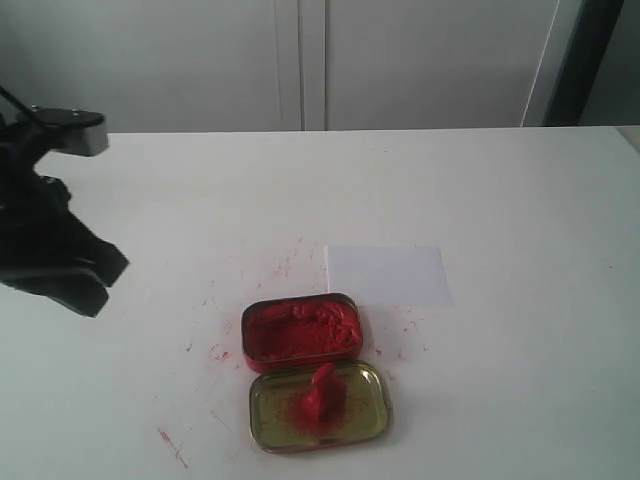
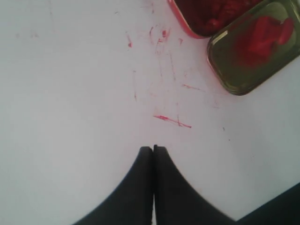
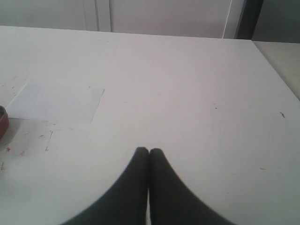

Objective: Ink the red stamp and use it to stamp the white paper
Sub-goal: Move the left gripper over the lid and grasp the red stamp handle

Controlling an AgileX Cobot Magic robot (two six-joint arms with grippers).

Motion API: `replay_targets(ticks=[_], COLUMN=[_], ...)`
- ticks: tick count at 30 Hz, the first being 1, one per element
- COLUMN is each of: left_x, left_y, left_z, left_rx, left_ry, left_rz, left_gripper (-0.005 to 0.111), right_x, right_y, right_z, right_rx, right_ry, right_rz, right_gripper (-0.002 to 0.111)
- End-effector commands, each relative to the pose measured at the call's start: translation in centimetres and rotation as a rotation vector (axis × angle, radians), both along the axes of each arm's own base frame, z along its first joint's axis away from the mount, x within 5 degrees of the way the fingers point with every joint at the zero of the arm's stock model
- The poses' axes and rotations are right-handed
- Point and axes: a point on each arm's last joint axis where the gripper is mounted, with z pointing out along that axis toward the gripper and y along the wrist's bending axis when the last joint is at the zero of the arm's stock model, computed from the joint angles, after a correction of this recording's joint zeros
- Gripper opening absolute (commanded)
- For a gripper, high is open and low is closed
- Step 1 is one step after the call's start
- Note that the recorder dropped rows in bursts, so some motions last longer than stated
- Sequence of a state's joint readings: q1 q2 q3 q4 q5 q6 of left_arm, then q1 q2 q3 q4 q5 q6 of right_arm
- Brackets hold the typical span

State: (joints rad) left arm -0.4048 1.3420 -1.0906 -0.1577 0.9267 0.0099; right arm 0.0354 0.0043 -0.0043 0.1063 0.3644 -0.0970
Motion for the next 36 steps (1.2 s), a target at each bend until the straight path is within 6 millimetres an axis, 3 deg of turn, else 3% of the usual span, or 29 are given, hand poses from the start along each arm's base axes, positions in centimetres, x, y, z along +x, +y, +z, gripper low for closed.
replay_targets(ticks=[1,15,21,28,35,36], left_x=[0.6,1.4,1.4,0.7,0.6,0.6], left_y=[-3.4,-13.8,-17.4,-19.4,-20.1,-20.1], left_z=[-0.4,-3.6,-5.0,-7.1,-7.1,-7.1], left_rx=[0.005,0.104,0.116,0.236,0.181,0.176], left_ry=[0.008,0.052,0.052,-0.012,-0.019,-0.021], left_rz=[-0.073,-0.257,-0.259,-0.254,-0.266,-0.265], left_gripper=[0.000,0.000,0.000,0.000,0.000,0.006], right_x=[0.0,0.0,0.0,0.0,0.0,0.0], right_y=[0.0,0.0,0.0,0.0,0.0,0.0], right_z=[0.0,0.0,0.0,0.0,0.0,0.0], right_rx=[0.001,0.001,0.001,0.001,0.001,0.001], right_ry=[-0.013,-0.013,-0.013,-0.013,-0.013,-0.013], right_rz=[0.001,0.001,0.001,0.001,0.001,0.001], right_gripper=[0.000,0.000,0.000,0.000,0.000,0.000])
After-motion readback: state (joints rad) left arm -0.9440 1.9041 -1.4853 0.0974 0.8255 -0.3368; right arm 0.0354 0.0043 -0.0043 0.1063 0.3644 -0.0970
